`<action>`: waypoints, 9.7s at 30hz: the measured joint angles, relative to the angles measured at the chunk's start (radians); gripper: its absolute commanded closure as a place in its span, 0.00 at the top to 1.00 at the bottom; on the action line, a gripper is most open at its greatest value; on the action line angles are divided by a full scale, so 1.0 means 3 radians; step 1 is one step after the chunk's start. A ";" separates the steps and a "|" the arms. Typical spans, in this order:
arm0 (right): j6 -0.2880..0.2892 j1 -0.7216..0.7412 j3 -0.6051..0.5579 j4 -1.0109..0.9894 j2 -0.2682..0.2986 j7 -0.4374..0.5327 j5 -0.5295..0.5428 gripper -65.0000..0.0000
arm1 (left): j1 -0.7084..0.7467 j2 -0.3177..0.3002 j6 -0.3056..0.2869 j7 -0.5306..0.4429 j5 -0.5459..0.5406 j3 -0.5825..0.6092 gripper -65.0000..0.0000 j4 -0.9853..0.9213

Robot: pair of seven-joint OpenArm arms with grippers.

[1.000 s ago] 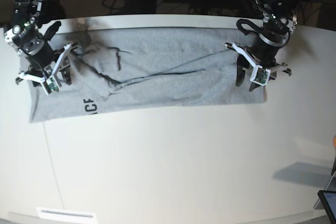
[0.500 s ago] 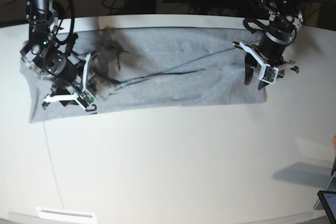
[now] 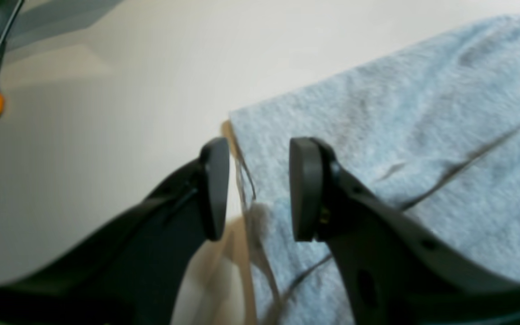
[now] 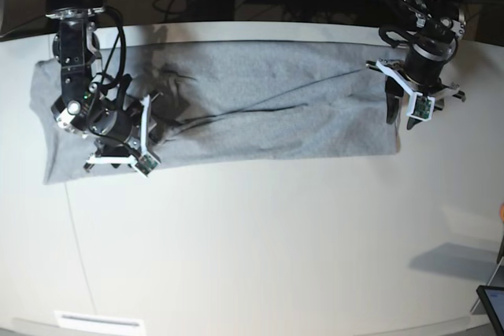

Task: Fold the T-shirt properly
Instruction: 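Grasp the strip end near the black print with the right gripper, then drag the held strip end with the right gripper toward the collar edge, then release the strip end and raise both grippers above the strip, then lower both grippers onto the strip's collar edge and pinch the fabric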

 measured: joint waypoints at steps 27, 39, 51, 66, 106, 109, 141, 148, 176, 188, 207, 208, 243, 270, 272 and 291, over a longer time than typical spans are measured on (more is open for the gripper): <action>0.0000 0.0175 0.0000 -0.0320 -0.0005 0.0000 0.0011 0.15 | -0.0001 -0.0027 0.0001 0.0000 0.0000 -0.0003 0.35 -0.0001; 0.0000 0.0168 0.0011 -0.0214 -0.0005 -0.0034 0.0009 0.00 | -0.0006 -0.0025 0.0003 0.0000 0.0001 -0.0003 0.35 -0.0001; -0.0001 0.0581 0.0374 0.0333 -0.0014 -0.1396 0.0589 0.41 | -0.0008 -0.0029 0.0008 0.0001 0.0018 -0.0003 0.35 -0.0004; -0.0151 0.0694 0.0762 -0.0247 -0.0177 -0.1607 0.1409 0.42 | -0.0001 -0.0052 0.0006 0.0000 0.0014 -0.0003 0.35 -0.0005; -0.0154 0.0581 0.0762 -0.0832 -0.0198 -0.1500 0.1737 0.41 | 0.0006 -0.0092 0.0003 0.0000 0.0014 -0.0003 0.35 -0.0005; -0.0153 0.0558 0.0762 -0.0861 -0.0197 -0.1474 0.1732 0.41 | 0.0008 -0.0092 0.0003 0.0000 0.0014 -0.0003 0.35 -0.0005; -0.0153 0.0599 0.0765 -0.0440 -0.0198 -0.1508 0.1751 0.26 | 0.0006 -0.0092 0.0003 0.0000 0.0014 -0.0003 0.35 -0.0005; -0.0150 0.0591 0.0765 -0.0432 -0.0198 -0.1503 0.1748 0.46 | 0.0006 -0.0092 0.0003 0.0000 0.0014 -0.0003 0.35 -0.0005; -0.0141 0.0685 0.0759 -0.0997 -0.0196 -0.1445 0.1726 0.00 | 0.0006 -0.0093 0.0003 0.0000 0.0014 -0.0003 0.35 -0.0006; -0.0141 0.0498 0.0765 -0.0511 -0.0197 -0.1528 0.1746 0.00 | 0.0008 -0.0093 0.0003 0.0000 0.0015 -0.0003 0.35 -0.0006; -0.0165 -0.0242 0.1033 0.0261 -0.0184 -0.1625 0.2090 0.00 | -0.0004 -0.0097 0.0003 0.0000 0.0017 -0.0003 0.35 -0.0006; -0.0165 -0.0284 0.1063 0.0300 -0.0184 -0.1616 0.2187 0.00 | -0.0010 -0.0097 0.0001 0.0000 0.0013 -0.0003 0.35 -0.0006; -0.1815 -0.1105 0.1176 0.0387 -0.0131 -0.1378 0.3869 0.02 | -0.0251 -0.0532 0.0005 -0.0003 -0.0004 0.0031 0.35 -0.0493; -0.1813 -0.0969 0.0310 0.0806 0.0528 0.0084 0.2127 0.41 | -0.0103 -0.0211 0.0008 -0.0406 -0.1073 0.0205 0.35 -0.0022; -0.1816 -0.1130 0.0114 0.0802 0.0506 0.0589 0.1631 0.41 | -0.0019 -0.0107 0.0009 -0.0516 -0.1036 0.0207 0.35 -0.0037; -0.1789 -0.1278 0.0248 0.0406 0.0219 0.1153 0.0818 0.46 | 0.0139 0.0071 0.0009 -0.0595 0.0182 0.0791 0.35 -0.0320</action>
